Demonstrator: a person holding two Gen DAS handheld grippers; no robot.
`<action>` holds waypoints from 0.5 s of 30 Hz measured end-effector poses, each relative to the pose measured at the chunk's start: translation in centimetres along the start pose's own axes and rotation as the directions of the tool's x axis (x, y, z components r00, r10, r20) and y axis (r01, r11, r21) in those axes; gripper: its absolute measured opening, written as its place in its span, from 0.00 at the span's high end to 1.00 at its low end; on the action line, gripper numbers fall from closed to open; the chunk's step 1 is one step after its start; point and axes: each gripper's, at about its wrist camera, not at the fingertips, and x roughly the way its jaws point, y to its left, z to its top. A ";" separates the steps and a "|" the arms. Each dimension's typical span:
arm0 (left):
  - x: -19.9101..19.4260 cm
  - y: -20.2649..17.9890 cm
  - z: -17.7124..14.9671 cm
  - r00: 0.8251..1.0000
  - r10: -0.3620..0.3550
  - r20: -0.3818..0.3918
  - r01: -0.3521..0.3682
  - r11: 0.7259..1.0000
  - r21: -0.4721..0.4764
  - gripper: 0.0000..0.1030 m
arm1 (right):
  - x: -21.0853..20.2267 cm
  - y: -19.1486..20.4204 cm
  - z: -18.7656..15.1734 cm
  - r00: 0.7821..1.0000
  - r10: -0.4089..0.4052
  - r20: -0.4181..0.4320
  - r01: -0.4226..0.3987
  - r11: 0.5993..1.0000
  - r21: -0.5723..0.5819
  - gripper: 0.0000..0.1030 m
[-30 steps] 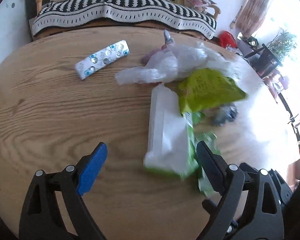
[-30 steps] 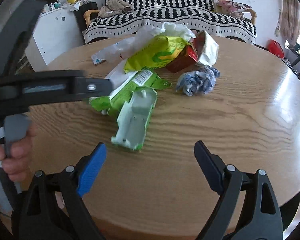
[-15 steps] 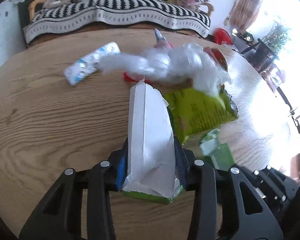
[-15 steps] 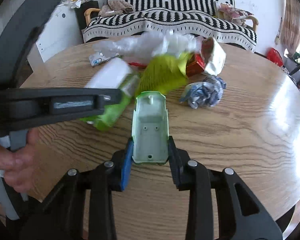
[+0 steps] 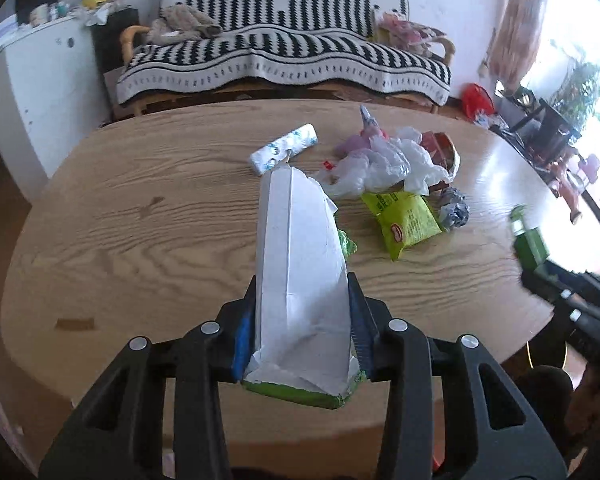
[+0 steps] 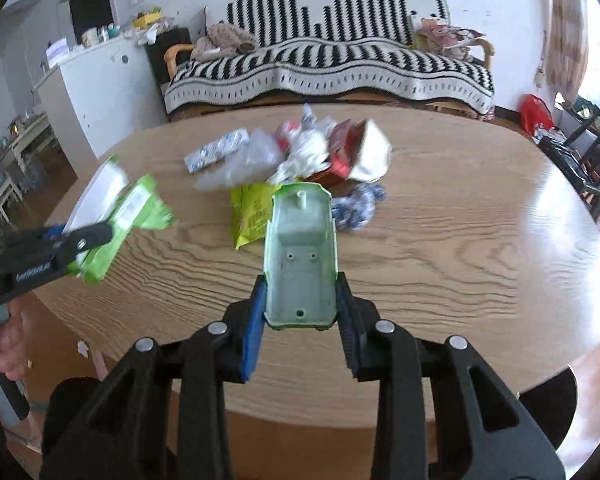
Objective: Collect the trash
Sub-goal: 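Grasp the white-green wrapper with the left tool while the right tool grasps the pale green plastic piece, then carry both items over the black bin and open both tools to drop them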
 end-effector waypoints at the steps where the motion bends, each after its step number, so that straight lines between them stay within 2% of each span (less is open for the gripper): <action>1: -0.6 0.0 -0.4 1.000 -0.004 0.004 0.004 1.000 -0.002 0.61 | -0.8 -0.6 -0.2 1.000 -0.002 0.006 0.002 1.000 0.012 0.68; 8: -2.8 -5.5 -1.9 0.997 -0.076 -0.001 0.076 0.996 0.047 0.61 | -6.6 -6.9 -3.1 0.997 -0.074 0.029 0.071 0.994 0.085 0.68; 11: -2.8 -9.7 -2.2 0.993 -0.119 -0.013 0.120 0.988 0.093 0.61 | -8.9 -10.6 -4.7 0.991 -0.131 0.040 0.125 0.984 0.123 0.68; 15: -2.2 -17.5 -2.5 0.980 -0.194 -0.043 0.199 0.962 0.187 0.61 | -12.2 -16.6 -7.2 0.976 -0.213 0.050 0.199 0.959 0.202 0.68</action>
